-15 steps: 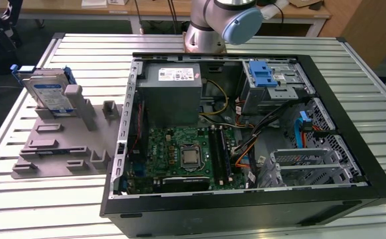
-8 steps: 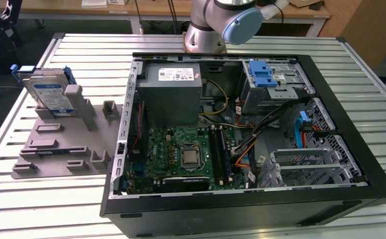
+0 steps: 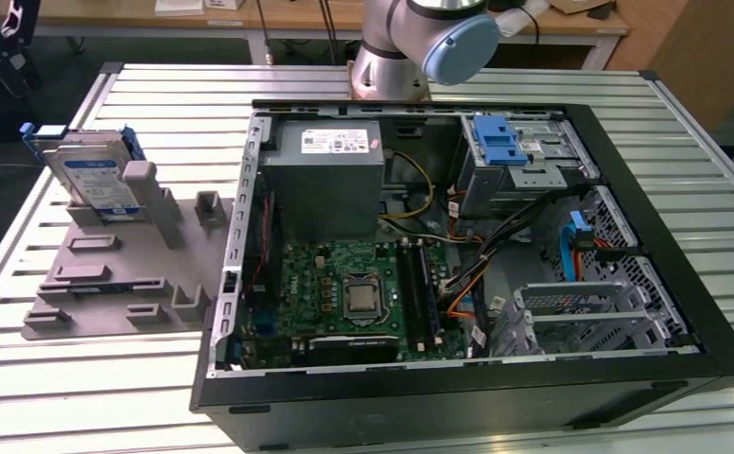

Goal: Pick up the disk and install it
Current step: 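Pick up the disk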

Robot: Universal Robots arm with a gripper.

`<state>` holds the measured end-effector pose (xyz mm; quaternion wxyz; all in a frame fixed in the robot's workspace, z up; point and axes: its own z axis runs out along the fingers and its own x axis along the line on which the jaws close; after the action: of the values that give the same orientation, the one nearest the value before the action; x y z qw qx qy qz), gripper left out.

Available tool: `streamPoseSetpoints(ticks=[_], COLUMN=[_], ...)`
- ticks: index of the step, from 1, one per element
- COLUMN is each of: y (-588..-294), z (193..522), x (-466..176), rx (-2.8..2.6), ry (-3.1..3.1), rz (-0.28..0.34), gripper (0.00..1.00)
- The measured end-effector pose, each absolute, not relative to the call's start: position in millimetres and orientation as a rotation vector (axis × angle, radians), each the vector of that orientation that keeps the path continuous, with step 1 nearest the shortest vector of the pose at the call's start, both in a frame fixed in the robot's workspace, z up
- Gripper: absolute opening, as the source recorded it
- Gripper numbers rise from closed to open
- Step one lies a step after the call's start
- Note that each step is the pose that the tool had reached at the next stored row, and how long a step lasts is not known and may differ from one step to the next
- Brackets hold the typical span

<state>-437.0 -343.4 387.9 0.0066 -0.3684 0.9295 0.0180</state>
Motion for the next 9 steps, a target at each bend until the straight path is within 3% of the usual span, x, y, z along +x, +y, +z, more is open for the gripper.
streamPoseSetpoints(ticks=[9], y=[-342.9], z=[387.9], x=[-436.9], rx=[-1.277], ry=[2.857], rz=[0.057], gripper=[0.11])
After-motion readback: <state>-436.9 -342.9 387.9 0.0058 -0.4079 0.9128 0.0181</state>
